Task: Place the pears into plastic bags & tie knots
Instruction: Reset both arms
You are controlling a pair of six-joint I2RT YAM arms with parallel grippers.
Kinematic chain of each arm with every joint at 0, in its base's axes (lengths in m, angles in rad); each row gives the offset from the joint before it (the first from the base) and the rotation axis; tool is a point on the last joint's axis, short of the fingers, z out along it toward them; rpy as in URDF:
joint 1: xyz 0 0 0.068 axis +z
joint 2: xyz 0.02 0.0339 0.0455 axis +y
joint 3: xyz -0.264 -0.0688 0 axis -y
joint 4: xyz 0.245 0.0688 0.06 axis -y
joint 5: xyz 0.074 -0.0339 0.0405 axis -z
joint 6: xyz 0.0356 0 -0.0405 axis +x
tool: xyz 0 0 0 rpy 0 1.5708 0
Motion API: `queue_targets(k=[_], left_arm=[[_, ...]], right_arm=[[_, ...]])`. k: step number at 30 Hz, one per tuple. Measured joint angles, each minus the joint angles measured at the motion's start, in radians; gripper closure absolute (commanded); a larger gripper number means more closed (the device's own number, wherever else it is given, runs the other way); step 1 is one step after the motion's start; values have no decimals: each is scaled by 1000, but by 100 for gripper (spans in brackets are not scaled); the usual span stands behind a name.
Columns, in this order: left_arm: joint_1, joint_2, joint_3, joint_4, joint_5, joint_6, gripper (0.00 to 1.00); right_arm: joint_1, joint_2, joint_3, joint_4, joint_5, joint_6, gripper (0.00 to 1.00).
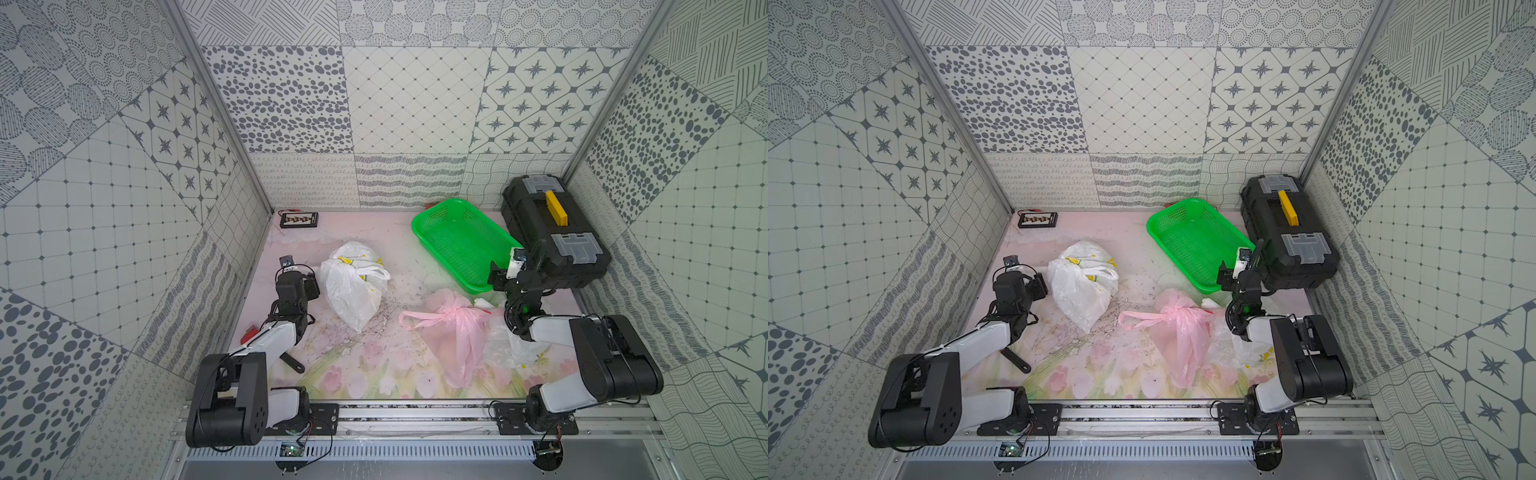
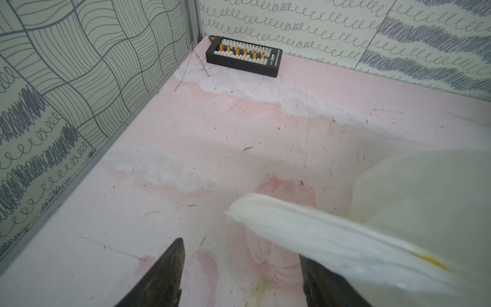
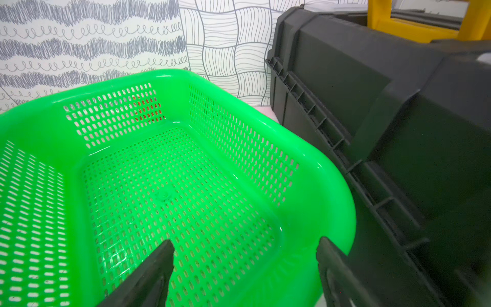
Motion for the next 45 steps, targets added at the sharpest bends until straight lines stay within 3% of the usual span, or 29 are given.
queue_targets(k=[14,17,18,20,45], left_arm=[[6,151,-90,235,12,45,30],[6,197,-104,288,25,53,12],[6,210,-105,301,26,60,2],[5,244,-105,340,32,68,1],[-45,292,-38,373,3,120,1]], right_arm=[[-14,14,-2,9,-13,-10,8],[-14,14,-2,8,-15,-11,7],[-14,14,-2,8,-16,-12,7],[-14,14,-2,8,-16,-11,2],[-16,14,-2,8,-23,-15,2]])
